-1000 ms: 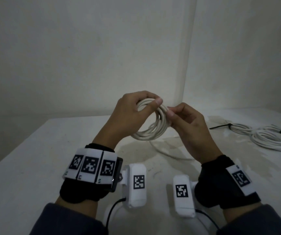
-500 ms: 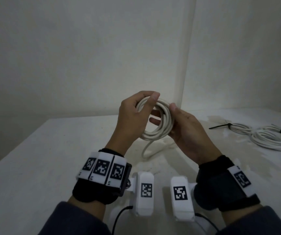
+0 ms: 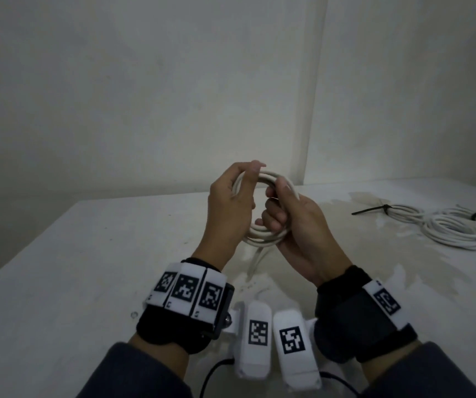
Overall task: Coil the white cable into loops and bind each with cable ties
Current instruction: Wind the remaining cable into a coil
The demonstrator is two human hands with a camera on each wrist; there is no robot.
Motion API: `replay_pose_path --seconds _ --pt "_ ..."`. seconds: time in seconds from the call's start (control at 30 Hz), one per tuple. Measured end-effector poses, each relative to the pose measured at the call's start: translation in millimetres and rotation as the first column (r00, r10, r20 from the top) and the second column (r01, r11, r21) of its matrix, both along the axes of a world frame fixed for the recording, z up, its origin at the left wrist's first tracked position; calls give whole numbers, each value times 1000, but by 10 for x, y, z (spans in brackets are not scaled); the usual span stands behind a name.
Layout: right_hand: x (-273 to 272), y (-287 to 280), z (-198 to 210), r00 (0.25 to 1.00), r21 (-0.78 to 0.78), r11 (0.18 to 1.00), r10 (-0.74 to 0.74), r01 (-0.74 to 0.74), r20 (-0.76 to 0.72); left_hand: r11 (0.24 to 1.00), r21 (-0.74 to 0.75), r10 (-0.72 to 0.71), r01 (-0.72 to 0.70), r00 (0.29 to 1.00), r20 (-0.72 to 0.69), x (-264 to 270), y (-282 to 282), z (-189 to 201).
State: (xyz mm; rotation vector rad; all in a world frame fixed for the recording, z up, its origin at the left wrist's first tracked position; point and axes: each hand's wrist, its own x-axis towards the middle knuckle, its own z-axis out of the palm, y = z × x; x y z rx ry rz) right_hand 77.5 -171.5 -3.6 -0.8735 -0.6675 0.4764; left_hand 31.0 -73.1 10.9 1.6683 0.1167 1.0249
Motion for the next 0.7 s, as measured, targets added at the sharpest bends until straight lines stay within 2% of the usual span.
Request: replay_pose_path --seconds 0.13,0.2,0.27,0.33,0.4,0.47,0.53,0.57,0.6,0.63,0.7 --pt "44 -21 -12 998 -9 999 -48 48 -39 997 26 -74 77 991 -108 16 -19 -38" --pt "78 -30 -18 991 -35 991 -131 130 -18 988 -5 -150 153 962 -227 3 -15 -20" --pt "129 -52 -12 973 -29 973 -228 227 -23 989 1 -136 150 904 -405 8 36 -21" --pt "217 -103 -3 947 20 953 -299 303 -112 996 31 -50 83 816 -576 -13 104 -31" --pt "313 -170 0 919 89 938 -305 336 -249 994 64 -10 89 656 -754 -49 162 -67" --pt "374 -212 -12 900 153 929 -269 337 -344 972 2 -94 235 397 -913 -76 133 -121" --pt "376 -193 -30 891 185 929 -229 320 -393 929 -142 -205 342 156 -966 -74 47 -176" --pt "358 -168 -37 889 193 932 -208 307 -408 916 -187 -235 355 97 -967 -52 17 -201" --pt "335 -138 -41 888 200 935 -189 293 -419 913 -216 -259 346 86 -962 -35 0 -220" --pt "314 -115 -43 888 210 937 -167 278 -428 916 -234 -283 326 108 -953 -23 1 -226" --pt "288 -89 -29 891 229 943 -122 241 -436 923 -263 -329 281 219 -919 -4 46 -230"
